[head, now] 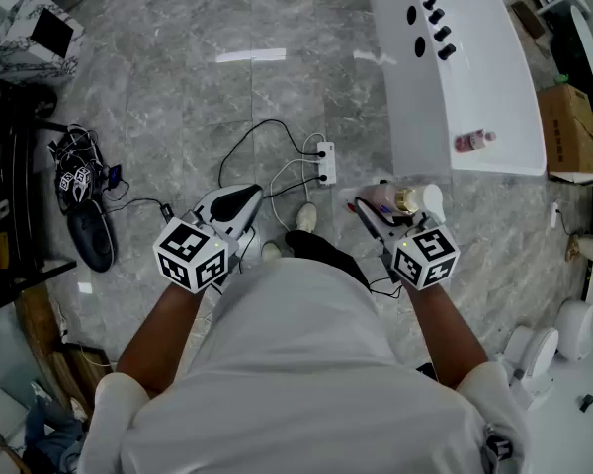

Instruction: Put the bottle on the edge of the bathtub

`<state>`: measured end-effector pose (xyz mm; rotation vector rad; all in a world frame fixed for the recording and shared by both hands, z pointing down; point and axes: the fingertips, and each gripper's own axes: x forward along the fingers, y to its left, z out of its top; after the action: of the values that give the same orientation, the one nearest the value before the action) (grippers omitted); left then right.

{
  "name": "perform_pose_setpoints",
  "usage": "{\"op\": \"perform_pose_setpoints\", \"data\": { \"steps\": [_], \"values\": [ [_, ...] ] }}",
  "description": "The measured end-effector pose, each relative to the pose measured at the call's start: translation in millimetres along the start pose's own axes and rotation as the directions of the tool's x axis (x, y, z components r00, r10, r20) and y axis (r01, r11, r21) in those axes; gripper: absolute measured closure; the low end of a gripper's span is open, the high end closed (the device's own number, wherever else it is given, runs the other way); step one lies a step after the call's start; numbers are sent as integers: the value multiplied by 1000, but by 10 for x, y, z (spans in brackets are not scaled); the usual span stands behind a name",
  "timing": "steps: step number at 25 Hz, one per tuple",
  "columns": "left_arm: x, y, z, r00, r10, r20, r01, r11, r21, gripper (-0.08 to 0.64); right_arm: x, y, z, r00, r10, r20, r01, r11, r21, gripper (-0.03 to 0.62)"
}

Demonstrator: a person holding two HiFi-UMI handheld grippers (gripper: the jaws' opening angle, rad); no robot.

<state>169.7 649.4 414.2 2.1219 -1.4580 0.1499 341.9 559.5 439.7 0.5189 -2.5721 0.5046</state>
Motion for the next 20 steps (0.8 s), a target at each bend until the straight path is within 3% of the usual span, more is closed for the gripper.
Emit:
{"op": "perform_pose_setpoints", "data": {
  "steps": [8,13,20],
  "values": [
    [743,-151,528,999,-9,-41,11,998,63,538,104,-692,436,1000,17,21,-16,999,-32,328],
    [1182,-156,729,999,-15,-39,18,997,76,538,195,-1089,430,1000,25,-2,-25,999,-31,328],
    [1585,148,1128,996,-66,-58,72,992,103,538,507,-1446,745,1000,-6,13,6,1000,-2,327]
  ]
}}
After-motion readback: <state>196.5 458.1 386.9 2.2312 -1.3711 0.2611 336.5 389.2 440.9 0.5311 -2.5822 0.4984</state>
